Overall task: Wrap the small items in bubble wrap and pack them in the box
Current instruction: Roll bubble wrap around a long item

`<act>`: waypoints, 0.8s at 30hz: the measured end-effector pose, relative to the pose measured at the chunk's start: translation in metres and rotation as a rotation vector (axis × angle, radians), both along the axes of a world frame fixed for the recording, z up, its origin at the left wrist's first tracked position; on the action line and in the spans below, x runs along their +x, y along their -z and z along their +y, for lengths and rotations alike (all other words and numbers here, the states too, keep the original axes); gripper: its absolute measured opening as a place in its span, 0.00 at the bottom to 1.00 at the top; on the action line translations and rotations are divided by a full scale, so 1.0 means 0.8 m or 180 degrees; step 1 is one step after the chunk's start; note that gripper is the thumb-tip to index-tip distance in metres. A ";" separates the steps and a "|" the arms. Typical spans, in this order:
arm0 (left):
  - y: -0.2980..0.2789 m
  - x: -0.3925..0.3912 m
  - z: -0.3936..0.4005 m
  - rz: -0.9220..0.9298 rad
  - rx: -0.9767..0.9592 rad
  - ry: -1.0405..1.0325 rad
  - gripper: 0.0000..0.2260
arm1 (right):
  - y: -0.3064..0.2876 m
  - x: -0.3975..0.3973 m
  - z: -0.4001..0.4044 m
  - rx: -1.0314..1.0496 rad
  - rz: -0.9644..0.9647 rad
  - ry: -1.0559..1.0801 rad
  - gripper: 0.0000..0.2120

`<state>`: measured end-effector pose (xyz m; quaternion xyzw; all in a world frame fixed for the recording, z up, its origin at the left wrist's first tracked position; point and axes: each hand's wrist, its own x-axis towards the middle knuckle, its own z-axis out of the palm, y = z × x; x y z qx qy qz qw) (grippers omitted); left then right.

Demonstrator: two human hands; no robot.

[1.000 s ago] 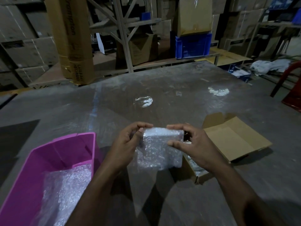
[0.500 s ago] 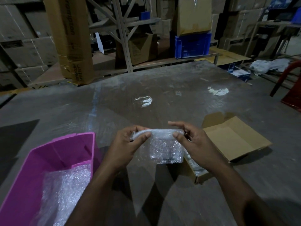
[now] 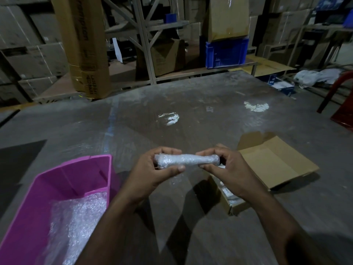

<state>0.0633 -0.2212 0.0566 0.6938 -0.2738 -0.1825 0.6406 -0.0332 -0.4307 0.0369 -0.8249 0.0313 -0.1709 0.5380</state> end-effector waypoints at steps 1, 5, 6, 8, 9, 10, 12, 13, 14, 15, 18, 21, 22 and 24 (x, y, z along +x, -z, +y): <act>0.002 0.001 0.000 -0.0007 0.0038 -0.0021 0.17 | -0.001 0.000 0.000 -0.0135 -0.0014 -0.0021 0.12; 0.009 0.007 -0.001 -0.0085 0.0035 -0.0246 0.09 | -0.005 -0.002 0.002 -0.0313 -0.0051 -0.0158 0.07; 0.011 0.009 0.000 -0.0131 0.0013 -0.0291 0.08 | -0.005 -0.002 0.002 -0.0327 -0.0055 -0.0160 0.06; 0.013 0.012 0.003 -0.0244 0.0038 -0.0442 0.12 | -0.004 -0.004 0.002 -0.0225 0.0011 -0.0122 0.07; 0.012 0.012 0.004 -0.0238 0.0046 -0.0449 0.14 | -0.004 -0.005 0.002 -0.0090 0.0061 -0.0116 0.09; 0.010 0.010 0.004 -0.0204 0.0008 -0.0392 0.13 | -0.003 -0.005 0.001 0.0042 0.0072 -0.0145 0.13; 0.006 0.006 0.001 -0.0134 -0.0039 -0.0301 0.10 | -0.003 -0.005 0.000 0.0230 0.0023 -0.0241 0.16; 0.005 0.004 0.000 -0.0120 -0.0023 -0.0324 0.11 | -0.004 -0.004 0.000 0.0243 -0.0003 -0.0265 0.16; 0.005 0.005 0.000 -0.0110 -0.0025 -0.0346 0.13 | -0.004 -0.005 0.000 0.0188 -0.0026 -0.0261 0.16; 0.004 0.005 -0.001 -0.0071 -0.0045 -0.0348 0.15 | -0.004 -0.005 0.000 0.0136 -0.0029 -0.0257 0.17; 0.001 0.004 -0.003 -0.0006 -0.0079 -0.0274 0.13 | -0.002 -0.007 -0.001 0.0268 -0.0023 -0.0260 0.19; -0.002 -0.001 -0.006 0.0226 -0.0221 -0.0129 0.12 | 0.003 -0.006 -0.005 0.0102 -0.0109 -0.0135 0.13; -0.001 -0.001 -0.006 0.0286 -0.0239 -0.0073 0.12 | 0.005 -0.006 -0.007 -0.0044 -0.0129 -0.0068 0.10; 0.002 0.000 -0.006 0.0268 -0.0156 -0.0035 0.13 | 0.007 -0.007 -0.011 -0.0304 -0.0154 0.0008 0.07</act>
